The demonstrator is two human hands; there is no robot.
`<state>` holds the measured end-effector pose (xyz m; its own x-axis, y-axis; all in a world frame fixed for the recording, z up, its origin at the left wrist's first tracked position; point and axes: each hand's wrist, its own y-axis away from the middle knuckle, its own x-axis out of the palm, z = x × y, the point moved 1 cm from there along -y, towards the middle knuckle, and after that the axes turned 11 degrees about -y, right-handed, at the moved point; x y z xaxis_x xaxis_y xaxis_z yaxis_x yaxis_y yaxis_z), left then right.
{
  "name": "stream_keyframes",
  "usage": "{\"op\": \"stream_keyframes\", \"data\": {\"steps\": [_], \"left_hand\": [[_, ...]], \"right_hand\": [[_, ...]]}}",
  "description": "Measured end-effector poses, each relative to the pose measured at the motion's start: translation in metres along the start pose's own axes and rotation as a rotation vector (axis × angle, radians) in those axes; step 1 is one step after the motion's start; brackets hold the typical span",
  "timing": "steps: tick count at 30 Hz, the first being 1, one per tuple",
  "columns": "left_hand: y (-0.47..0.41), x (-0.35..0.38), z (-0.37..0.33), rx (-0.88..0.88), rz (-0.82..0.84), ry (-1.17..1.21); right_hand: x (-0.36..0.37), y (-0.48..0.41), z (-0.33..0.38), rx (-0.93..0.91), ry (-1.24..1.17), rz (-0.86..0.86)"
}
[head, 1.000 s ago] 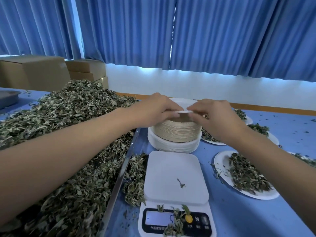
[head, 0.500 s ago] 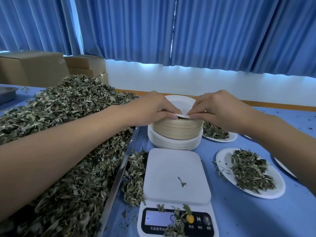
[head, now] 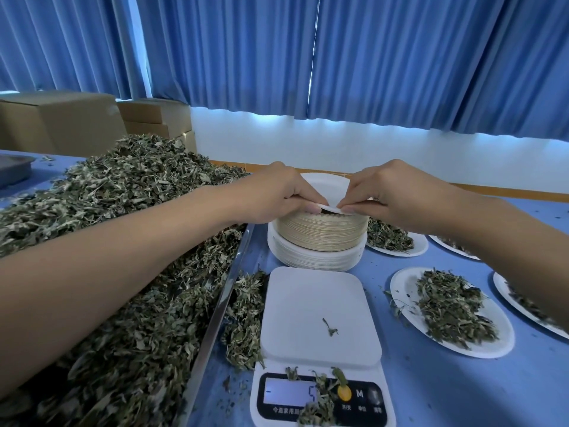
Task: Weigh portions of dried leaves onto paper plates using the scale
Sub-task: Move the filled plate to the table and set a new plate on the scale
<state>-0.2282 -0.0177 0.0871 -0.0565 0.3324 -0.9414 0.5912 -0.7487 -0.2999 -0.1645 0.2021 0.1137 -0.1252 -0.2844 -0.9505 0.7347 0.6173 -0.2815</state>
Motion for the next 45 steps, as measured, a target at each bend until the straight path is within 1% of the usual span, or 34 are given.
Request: {"op": "stream_keyframes", "data": {"steps": [5,7,10,14,19,22,26,31,38,45], "left_hand": [[-0.002,-0.004,-0.003,-0.019,0.022,-0.003],[-0.002,-0.005,-0.006,-0.017,0.022,-0.003],[-0.003,-0.006,-0.007,-0.015,0.014,0.0],[-0.003,-0.009,-0.006,0.007,-0.008,0.064],[-0.003,-0.007,-0.001,0.016,-0.008,0.068],[-0.001,-0.004,0.002,0.003,0.008,0.076],[0.0,-0.002,0.002,-0.005,0.005,0.085],[-0.003,-0.004,-0.002,0.0,0.016,0.05],[-0.004,-0.008,-0.003,0.01,0.024,0.046],[-0.005,-0.009,-0.006,0.018,0.043,-0.014]], "right_hand": [[-0.004,0.005,0.003,0.025,-0.05,-0.028],[-0.005,0.007,0.005,0.024,-0.036,-0.025],[-0.006,0.009,0.009,0.001,0.049,-0.012],[-0.001,0.014,0.017,-0.034,0.235,-0.032],[-0.005,0.014,0.023,-0.032,0.317,-0.012],[0.002,0.013,0.026,-0.038,0.381,0.045],[0.01,0.012,0.025,-0.007,0.37,0.065],[0.007,0.009,0.023,0.004,0.264,0.061],[0.006,0.005,0.025,0.017,0.246,0.073],[0.007,0.007,0.024,0.017,0.233,0.061]]}}
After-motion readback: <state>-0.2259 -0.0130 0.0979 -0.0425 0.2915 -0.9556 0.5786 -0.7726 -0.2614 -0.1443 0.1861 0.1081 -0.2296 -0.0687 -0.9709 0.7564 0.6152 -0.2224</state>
